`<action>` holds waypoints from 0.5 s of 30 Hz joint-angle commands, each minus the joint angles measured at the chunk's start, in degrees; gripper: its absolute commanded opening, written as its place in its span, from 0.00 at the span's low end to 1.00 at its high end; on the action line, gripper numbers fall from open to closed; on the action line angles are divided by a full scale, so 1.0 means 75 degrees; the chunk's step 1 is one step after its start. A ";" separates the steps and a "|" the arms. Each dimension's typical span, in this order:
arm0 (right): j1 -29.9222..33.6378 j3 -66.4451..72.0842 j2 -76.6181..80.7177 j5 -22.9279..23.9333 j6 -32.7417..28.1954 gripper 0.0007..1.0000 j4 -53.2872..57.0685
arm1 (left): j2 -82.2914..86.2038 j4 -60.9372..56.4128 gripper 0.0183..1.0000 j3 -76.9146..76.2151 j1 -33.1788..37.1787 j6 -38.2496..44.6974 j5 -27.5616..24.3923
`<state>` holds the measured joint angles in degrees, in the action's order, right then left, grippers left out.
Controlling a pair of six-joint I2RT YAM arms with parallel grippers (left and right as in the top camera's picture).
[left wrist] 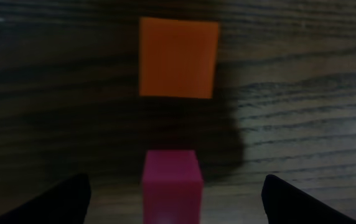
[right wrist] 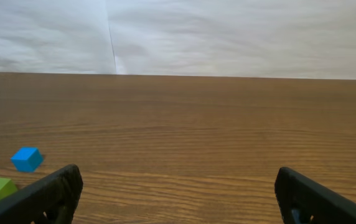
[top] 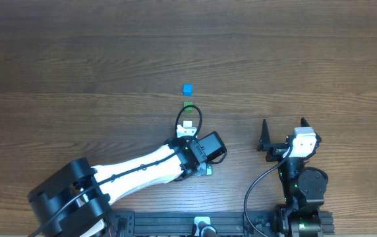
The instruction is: Stack Cubes
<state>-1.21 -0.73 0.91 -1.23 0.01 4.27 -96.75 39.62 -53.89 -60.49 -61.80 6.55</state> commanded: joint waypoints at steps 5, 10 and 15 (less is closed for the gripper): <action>-0.0050 0.0058 -0.0079 -0.0085 0.0017 0.99 -0.0017 | -0.0405 -0.0149 0.87 0.0064 -0.0102 0.0213 0.0195; -0.0050 0.0058 -0.0079 -0.0085 0.0017 0.99 -0.0017 | -0.0411 -0.0149 0.84 0.0064 -0.0102 0.0210 0.0198; -0.0050 0.0058 -0.0079 -0.0085 0.0017 0.99 -0.0017 | -0.0411 -0.0143 0.78 0.0064 -0.0102 0.0184 0.0198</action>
<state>-1.21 -0.73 0.91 -1.21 -0.03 4.27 -99.20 38.50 -53.87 -61.08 -60.82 6.72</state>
